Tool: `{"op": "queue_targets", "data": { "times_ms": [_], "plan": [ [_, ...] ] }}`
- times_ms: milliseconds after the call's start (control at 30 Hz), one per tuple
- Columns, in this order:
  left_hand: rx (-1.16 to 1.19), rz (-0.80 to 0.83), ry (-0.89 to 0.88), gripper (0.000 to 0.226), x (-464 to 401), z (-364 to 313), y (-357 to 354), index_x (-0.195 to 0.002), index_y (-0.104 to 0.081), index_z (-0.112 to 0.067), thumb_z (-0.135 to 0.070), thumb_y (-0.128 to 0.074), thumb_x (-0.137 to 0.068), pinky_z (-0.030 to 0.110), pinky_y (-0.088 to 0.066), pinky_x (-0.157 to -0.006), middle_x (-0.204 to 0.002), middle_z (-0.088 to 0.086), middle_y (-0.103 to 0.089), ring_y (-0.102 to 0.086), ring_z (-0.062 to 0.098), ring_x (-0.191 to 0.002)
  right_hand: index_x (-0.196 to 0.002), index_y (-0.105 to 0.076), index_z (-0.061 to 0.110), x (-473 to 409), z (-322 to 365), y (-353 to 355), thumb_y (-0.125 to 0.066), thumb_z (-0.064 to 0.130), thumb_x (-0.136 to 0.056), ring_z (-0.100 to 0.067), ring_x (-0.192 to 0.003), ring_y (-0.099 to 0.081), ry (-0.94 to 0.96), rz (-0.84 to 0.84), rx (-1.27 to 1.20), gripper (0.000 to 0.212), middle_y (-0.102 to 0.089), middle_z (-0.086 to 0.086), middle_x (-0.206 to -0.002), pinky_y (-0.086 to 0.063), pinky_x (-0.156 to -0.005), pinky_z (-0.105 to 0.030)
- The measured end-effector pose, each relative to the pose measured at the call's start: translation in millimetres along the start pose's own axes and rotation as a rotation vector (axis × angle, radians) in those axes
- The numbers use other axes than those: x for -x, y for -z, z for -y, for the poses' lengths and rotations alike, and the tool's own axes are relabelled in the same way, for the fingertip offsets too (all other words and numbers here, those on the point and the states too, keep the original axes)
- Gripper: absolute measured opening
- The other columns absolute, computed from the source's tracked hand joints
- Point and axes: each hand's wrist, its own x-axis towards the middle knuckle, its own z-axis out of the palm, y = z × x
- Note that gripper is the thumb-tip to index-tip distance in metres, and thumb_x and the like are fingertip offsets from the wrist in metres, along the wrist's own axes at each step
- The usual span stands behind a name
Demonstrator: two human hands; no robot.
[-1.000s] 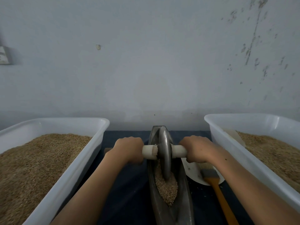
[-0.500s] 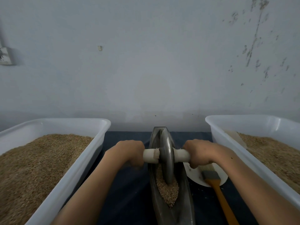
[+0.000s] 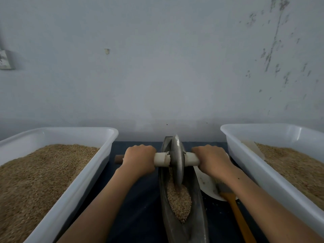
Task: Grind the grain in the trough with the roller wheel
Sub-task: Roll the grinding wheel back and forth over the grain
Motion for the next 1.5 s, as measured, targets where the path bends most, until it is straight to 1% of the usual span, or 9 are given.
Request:
{"op": "queue_targets", "data": {
  "times_ms": [333, 467, 667, 833, 967, 1067, 1233, 1367, 1500],
  "plan": [
    [0.132, 0.368, -0.010, 0.047, 3.4, 2.7, 10.0, -0.117, -0.056, -0.017, -0.029, -0.073, -0.075, 0.030, -0.042, -0.073, -0.098, 0.000, -0.060, -0.053, 0.016, -0.083, -0.116, -0.057, 0.020, 2.3, -3.4, 18.6, -0.070, 0.017, -0.080, -0.015, -0.085, -0.059, 0.050, 0.434, -0.053, 0.038, -0.058, 0.003, -0.093, -0.041, -0.060, -0.022],
    [0.087, 0.269, -0.004, 0.043, 3.1, 2.8, 7.9, -0.116, -0.056, -0.019, -0.032, -0.070, -0.077, 0.031, -0.041, -0.072, -0.100, 0.000, -0.062, -0.054, 0.017, -0.084, -0.113, -0.058, 0.022, 0.2, -3.2, 14.1, -0.068, 0.019, -0.081, -0.014, -0.080, -0.057, 0.046, 0.330, -0.020, 0.033, -0.057, 0.006, -0.087, -0.036, -0.056, -0.022],
    [0.021, -0.003, 0.014, 0.029, 0.9, -1.3, 0.7, -0.112, -0.056, -0.021, -0.029, -0.059, -0.085, 0.031, -0.039, -0.072, -0.104, 0.002, -0.062, -0.059, 0.021, -0.094, -0.095, -0.052, 0.030, -1.1, 1.8, 2.6, -0.057, 0.017, -0.088, -0.020, -0.091, -0.061, -0.014, 0.017, -0.015, 0.016, -0.065, 0.001, -0.100, -0.049, -0.077, -0.035],
    [0.052, 0.120, -0.007, 0.034, 0.9, 2.4, 2.9, -0.115, -0.056, -0.020, -0.029, -0.064, -0.082, 0.030, -0.040, -0.072, -0.105, 0.002, -0.063, -0.059, 0.020, -0.093, -0.113, -0.057, 0.022, 1.0, 2.0, 11.0, -0.060, 0.016, -0.087, -0.019, -0.089, -0.059, 0.028, 0.151, 0.039, 0.027, -0.063, -0.001, -0.103, -0.039, -0.069, -0.029],
    [0.097, 0.317, -0.019, 0.046, 1.2, 2.9, 8.6, -0.117, -0.056, -0.018, -0.031, -0.073, -0.076, 0.031, -0.040, -0.072, -0.105, 0.002, -0.062, -0.055, 0.018, -0.087, -0.115, -0.058, 0.018, 4.0, -1.1, 22.1, -0.068, 0.017, -0.082, -0.017, -0.087, -0.060, 0.034, 0.395, -0.025, 0.035, -0.062, -0.001, -0.102, -0.042, -0.065, -0.025],
    [0.146, 0.398, -0.022, 0.047, 2.0, 4.3, 9.0, -0.117, -0.057, -0.018, -0.030, -0.074, -0.075, 0.031, -0.042, -0.074, -0.092, -0.002, -0.056, -0.053, 0.016, -0.083, -0.115, -0.059, 0.016, 4.6, -1.6, 23.1, -0.070, 0.016, -0.081, -0.018, -0.090, -0.063, 0.037, 0.472, -0.056, 0.037, -0.064, -0.002, -0.102, -0.046, -0.067, -0.025],
    [0.036, 0.181, 0.009, 0.038, 2.6, -1.2, 7.2, -0.114, -0.057, -0.019, -0.031, -0.067, -0.080, 0.031, -0.039, -0.070, -0.101, 0.000, -0.062, -0.055, 0.017, -0.085, -0.114, -0.058, 0.021, 0.9, -2.1, 13.7, -0.065, 0.018, -0.084, -0.018, -0.091, -0.061, 0.028, 0.286, -0.020, 0.032, -0.064, -0.001, -0.104, -0.042, -0.068, -0.028],
    [-0.012, -0.015, 0.032, 0.028, 1.7, -5.5, 1.6, -0.113, -0.057, -0.021, -0.027, -0.059, -0.086, 0.030, -0.037, -0.070, -0.103, 0.001, -0.062, -0.059, 0.020, -0.093, -0.097, -0.054, 0.028, 0.1, -0.2, 3.1, -0.058, 0.018, -0.087, -0.019, -0.089, -0.061, 0.010, 0.018, -0.013, 0.015, -0.065, 0.002, -0.099, -0.041, -0.070, -0.031],
    [0.007, 0.048, 0.026, 0.032, 1.3, -3.2, 2.7, -0.115, -0.056, -0.020, -0.028, -0.061, -0.084, 0.030, -0.038, -0.072, -0.105, 0.002, -0.062, -0.059, 0.020, -0.095, -0.107, -0.057, 0.026, 0.6, -0.6, 6.2, -0.059, 0.017, -0.086, -0.018, -0.087, -0.060, 0.037, 0.087, -0.003, 0.023, -0.064, 0.001, -0.100, -0.038, -0.069, -0.030]
  ]
}}
